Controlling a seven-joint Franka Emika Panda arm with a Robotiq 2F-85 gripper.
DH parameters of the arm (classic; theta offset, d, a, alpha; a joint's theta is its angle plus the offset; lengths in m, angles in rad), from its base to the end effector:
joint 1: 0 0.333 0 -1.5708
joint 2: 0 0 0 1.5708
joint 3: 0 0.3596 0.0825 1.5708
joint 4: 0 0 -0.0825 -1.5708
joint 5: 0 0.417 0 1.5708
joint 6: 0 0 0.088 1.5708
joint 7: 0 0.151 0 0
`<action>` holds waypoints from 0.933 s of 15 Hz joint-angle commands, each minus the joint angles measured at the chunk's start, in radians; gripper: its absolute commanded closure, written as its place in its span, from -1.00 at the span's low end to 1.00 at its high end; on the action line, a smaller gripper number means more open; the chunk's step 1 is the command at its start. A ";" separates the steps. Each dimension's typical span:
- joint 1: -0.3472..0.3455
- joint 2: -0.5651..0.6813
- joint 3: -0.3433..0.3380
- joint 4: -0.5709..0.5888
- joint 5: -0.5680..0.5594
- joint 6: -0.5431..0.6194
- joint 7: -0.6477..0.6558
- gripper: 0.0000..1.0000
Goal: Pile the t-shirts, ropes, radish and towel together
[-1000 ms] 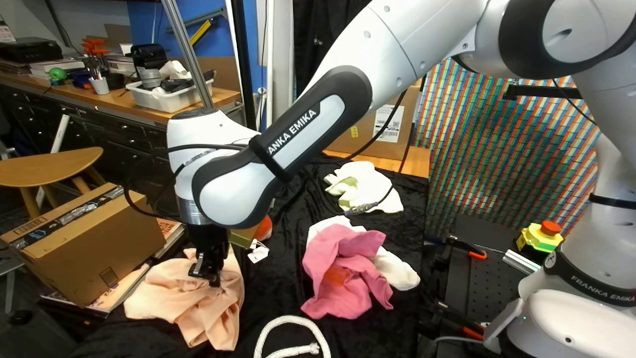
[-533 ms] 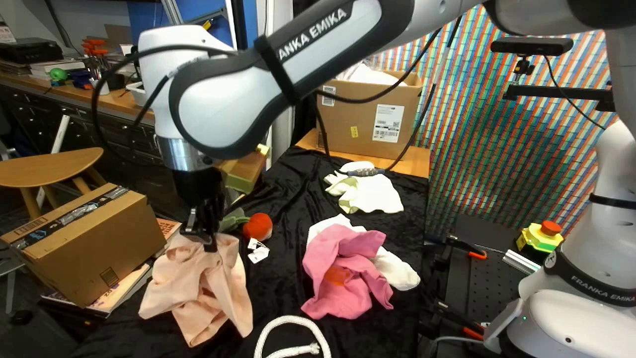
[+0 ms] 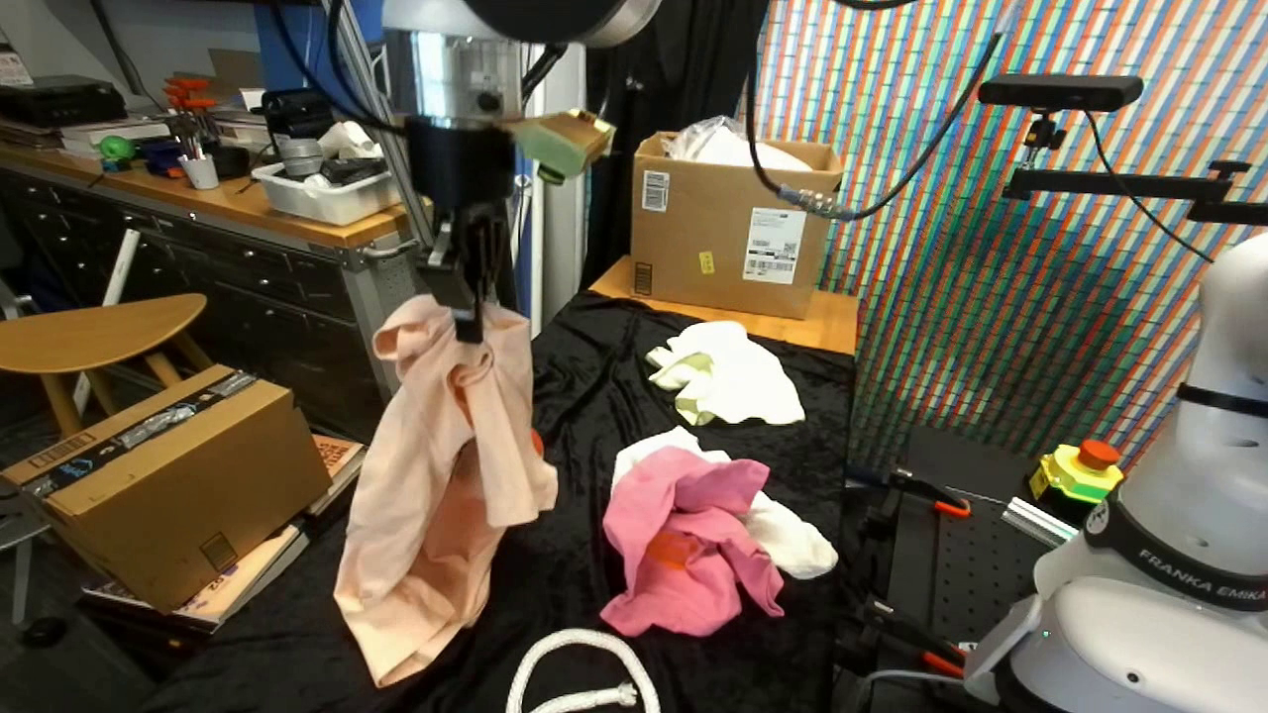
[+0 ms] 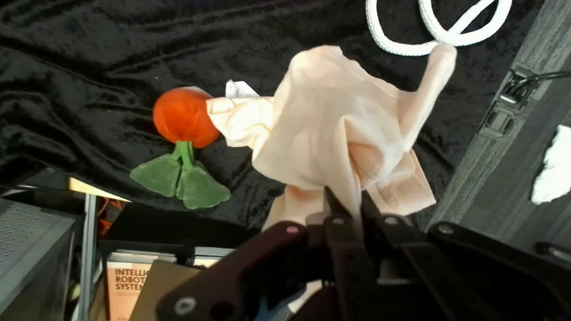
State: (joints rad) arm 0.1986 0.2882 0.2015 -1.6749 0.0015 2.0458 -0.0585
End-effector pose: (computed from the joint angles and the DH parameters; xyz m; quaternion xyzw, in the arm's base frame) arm 0.6470 0.2615 0.4316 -0.9737 -0.2215 -0.0386 0.0360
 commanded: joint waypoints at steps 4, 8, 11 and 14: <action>-0.109 -0.331 -0.069 -0.247 0.149 0.014 -0.064 0.91; -0.142 -0.472 -0.138 -0.327 0.238 -0.009 -0.122 0.91; -0.147 -0.563 -0.195 -0.360 0.302 -0.066 -0.181 0.91; -0.143 -0.617 -0.240 -0.363 0.337 -0.169 -0.214 0.91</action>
State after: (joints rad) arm 0.0537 -0.2521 -0.0052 -2.0105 0.2886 1.9520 -0.2283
